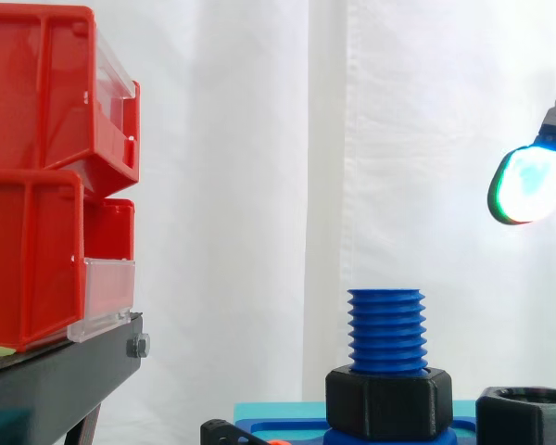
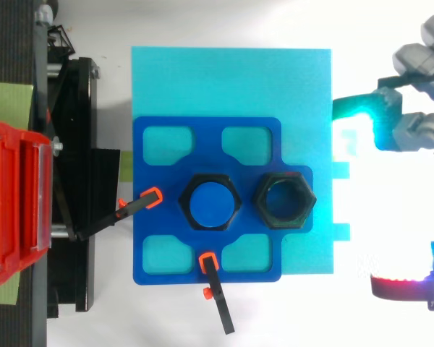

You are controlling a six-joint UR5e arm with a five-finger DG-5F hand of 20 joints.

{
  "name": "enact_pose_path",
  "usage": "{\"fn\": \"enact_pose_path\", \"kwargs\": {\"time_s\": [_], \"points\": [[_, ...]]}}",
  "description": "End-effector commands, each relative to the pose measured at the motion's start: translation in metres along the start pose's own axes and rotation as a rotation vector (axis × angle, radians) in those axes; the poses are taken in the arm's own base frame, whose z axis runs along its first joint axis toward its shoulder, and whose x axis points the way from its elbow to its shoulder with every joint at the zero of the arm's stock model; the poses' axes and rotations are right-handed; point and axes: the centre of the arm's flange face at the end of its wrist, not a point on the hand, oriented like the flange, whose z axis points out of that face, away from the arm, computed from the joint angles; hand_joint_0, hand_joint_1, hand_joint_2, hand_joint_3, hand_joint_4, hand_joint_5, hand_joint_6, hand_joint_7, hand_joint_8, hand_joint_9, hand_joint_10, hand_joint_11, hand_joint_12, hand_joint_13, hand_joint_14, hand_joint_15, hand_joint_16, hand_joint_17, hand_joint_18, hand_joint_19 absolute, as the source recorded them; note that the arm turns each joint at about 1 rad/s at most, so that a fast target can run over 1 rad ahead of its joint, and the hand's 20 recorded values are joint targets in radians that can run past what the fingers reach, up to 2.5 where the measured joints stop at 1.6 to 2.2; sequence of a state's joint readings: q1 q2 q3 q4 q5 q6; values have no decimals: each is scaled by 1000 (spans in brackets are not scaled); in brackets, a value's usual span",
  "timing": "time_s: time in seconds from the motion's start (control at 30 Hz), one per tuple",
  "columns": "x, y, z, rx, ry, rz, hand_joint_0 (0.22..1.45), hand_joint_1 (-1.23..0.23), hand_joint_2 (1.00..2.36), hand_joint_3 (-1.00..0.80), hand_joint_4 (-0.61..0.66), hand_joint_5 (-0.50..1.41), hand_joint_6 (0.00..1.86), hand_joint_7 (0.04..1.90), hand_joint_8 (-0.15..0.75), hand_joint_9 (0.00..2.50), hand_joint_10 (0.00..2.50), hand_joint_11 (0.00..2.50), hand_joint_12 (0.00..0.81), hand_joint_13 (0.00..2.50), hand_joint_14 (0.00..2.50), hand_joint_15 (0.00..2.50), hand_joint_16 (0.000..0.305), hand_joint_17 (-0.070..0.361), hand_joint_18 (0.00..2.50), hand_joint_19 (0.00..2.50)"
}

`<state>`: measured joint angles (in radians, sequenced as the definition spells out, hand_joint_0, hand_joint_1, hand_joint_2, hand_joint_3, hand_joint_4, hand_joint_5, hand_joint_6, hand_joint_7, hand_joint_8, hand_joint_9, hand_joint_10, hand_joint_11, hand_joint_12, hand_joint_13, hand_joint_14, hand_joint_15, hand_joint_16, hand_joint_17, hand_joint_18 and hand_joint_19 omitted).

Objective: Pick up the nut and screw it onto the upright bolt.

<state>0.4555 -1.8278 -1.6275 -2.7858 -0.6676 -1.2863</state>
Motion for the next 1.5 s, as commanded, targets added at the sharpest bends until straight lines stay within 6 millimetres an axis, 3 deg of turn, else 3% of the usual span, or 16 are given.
{"fn": "enact_pose_path", "kwargs": {"time_s": [0.0,0.8,1.0,1.23,1.47], "points": [[1,3,2,1,-20,36,470,-624,1000,-500,145,-262,501,689,264,270,1,0,392,83,0,0,55,124,0,0],[5,7,-7,-1,11,-31,494,-634,1000,-500,176,-242,501,695,274,335,0,0,386,179,0,0,54,121,41,1],[9,24,-11,-47,-2,81,502,-631,1000,-500,176,-241,501,698,272,335,0,0,381,187,0,0,54,121,65,11],[27,24,-11,-23,15,303,507,-633,1000,-500,175,-240,502,697,270,331,0,0,378,197,0,0,53,120,90,6],[32,29,-17,-22,34,388,507,-631,1000,-500,175,-240,502,697,272,328,0,0,379,203,0,0,54,121,99,23]]}}
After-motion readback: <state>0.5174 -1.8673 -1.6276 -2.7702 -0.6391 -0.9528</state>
